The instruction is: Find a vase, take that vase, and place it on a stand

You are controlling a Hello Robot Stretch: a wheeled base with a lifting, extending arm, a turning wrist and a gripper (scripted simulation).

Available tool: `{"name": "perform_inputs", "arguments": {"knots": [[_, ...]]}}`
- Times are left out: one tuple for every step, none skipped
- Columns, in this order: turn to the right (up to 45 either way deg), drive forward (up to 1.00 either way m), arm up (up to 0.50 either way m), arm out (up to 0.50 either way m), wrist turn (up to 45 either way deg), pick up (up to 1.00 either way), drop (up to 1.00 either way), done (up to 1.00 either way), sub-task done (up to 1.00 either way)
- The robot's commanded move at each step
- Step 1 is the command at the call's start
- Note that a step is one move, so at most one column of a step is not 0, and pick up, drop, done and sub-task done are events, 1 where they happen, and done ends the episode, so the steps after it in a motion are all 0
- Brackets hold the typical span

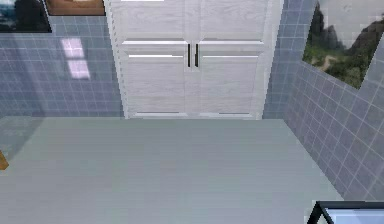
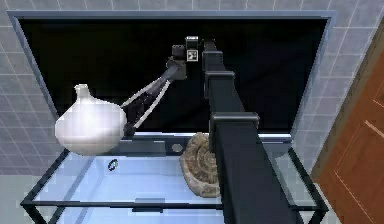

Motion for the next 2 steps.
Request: {"name": "perform_inputs", "arguments": {"knots": [[0.0, 0.00, 0.00, 0.00, 45.0, 0.00, 0.00, 0.00, 0.00], [0.0, 0.00, 0.00, 0.00, 45.0, 0.00, 0.00, 0.00, 0.00]]}}
